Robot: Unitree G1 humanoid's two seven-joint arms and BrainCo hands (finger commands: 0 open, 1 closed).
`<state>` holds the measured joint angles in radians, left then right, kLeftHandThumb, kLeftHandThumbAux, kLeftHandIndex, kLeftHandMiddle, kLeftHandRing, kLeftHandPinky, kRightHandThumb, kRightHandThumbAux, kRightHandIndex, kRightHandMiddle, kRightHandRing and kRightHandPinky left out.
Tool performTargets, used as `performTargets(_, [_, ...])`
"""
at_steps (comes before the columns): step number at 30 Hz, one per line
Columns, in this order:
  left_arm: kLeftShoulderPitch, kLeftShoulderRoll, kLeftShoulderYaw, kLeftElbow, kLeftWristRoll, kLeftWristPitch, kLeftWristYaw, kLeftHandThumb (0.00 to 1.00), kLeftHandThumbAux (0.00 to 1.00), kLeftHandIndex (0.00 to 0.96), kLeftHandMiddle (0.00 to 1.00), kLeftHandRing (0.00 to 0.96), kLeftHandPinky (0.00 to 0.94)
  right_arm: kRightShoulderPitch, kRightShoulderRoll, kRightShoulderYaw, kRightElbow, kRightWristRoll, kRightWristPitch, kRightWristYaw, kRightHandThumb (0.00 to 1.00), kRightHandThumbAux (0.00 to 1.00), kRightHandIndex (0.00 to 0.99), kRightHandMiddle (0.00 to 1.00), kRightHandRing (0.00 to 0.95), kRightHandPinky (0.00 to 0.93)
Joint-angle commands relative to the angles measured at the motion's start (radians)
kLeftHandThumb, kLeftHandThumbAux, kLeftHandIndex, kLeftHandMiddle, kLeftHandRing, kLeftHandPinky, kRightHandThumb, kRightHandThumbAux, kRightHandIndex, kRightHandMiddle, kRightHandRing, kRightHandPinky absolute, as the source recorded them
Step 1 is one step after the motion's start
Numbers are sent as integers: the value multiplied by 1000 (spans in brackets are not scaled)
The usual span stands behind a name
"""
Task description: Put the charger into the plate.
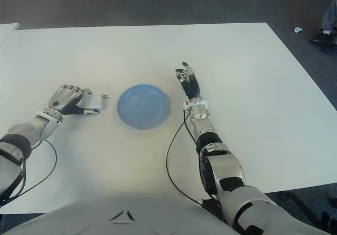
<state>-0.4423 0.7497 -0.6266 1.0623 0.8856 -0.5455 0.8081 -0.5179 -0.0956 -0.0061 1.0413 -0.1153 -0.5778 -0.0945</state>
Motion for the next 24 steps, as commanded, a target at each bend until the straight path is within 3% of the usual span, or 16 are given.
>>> performTargets(1, [17, 34, 30, -51, -13, -20, -22, 727, 701, 443, 849, 843, 809, -6, 8, -5, 8, 5, 7, -1, 0, 394, 0, 283, 286, 192])
performTargets(9, [15, 74, 109, -198, -30, -46, -36, 725, 701, 443, 863, 851, 826, -9, 10, -11, 9, 16, 16, 16, 0, 413, 0, 286, 286, 205])
performTargets(24, [32, 29, 267, -491, -95, 20, -146, 729, 698, 444, 856, 850, 831, -12, 15, -26, 12, 28, 27, 40, 0, 437, 0, 285, 286, 219])
